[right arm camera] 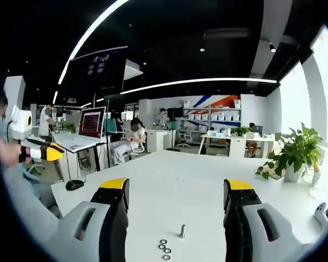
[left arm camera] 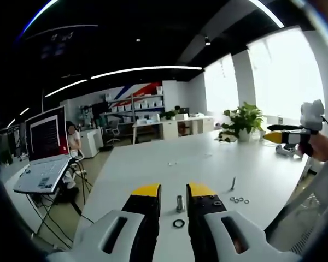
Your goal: Place the washer onto the threaded stud by aligning its center hole with the stud, sliding it down to the base, and recovering from edge contact or off-axis alignment until the washer reaches the visible bottom stop.
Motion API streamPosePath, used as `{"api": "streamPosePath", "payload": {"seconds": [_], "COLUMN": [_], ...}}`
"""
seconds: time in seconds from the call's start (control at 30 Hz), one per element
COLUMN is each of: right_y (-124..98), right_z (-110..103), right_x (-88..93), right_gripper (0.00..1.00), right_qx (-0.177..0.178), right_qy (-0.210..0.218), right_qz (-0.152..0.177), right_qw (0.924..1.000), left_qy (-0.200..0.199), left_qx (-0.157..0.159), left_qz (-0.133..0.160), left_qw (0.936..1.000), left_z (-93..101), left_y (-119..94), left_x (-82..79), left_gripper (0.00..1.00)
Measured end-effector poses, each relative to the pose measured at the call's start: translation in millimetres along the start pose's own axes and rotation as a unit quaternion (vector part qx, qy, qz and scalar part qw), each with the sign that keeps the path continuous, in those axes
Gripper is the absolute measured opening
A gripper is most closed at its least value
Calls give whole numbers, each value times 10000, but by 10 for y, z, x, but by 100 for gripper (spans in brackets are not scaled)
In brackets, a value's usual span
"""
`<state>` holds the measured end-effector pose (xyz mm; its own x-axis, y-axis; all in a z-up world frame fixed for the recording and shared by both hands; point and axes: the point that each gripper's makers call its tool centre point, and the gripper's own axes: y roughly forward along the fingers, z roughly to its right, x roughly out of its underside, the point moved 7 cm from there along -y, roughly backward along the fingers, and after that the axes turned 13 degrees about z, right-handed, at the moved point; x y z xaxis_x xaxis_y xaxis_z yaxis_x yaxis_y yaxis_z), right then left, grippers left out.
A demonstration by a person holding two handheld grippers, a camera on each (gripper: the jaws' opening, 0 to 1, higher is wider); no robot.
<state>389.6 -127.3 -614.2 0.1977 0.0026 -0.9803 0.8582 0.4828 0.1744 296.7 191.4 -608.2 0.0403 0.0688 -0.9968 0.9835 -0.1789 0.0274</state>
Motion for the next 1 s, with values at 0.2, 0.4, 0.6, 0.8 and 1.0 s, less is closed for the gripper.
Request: {"api": "streamPosePath", "payload": {"seconds": [0.2, 0.4, 0.6, 0.8, 1.0], "right_y": [-10, -18, 4, -6, -6], "right_z": [75, 95, 9, 6, -5], "right_x": [92, 90, 94, 98, 75], "right_gripper": [75, 76, 75, 75, 74], "right_qx": [153, 192, -1, -28, -27], "right_qy": [279, 365, 265, 332, 399], "right_qz": [-237, -223, -253, -278, -243], "right_qw": [9992, 9989, 9993, 9991, 9989], "left_qy": [58, -59, -12, -31, 18], "left_qx": [-116, -427, -399, -483, -534], "left_qz": [44, 135, 71, 65, 48], "left_qw": [9999, 9990, 9992, 9988, 9986], "left_z": [-43, -142, -140, -160, -167], "left_y": [-19, -66, -44, -63, -68], "left_x": [-4, -16, 5, 16, 14], "left_gripper": [16, 16, 16, 16, 16]}}
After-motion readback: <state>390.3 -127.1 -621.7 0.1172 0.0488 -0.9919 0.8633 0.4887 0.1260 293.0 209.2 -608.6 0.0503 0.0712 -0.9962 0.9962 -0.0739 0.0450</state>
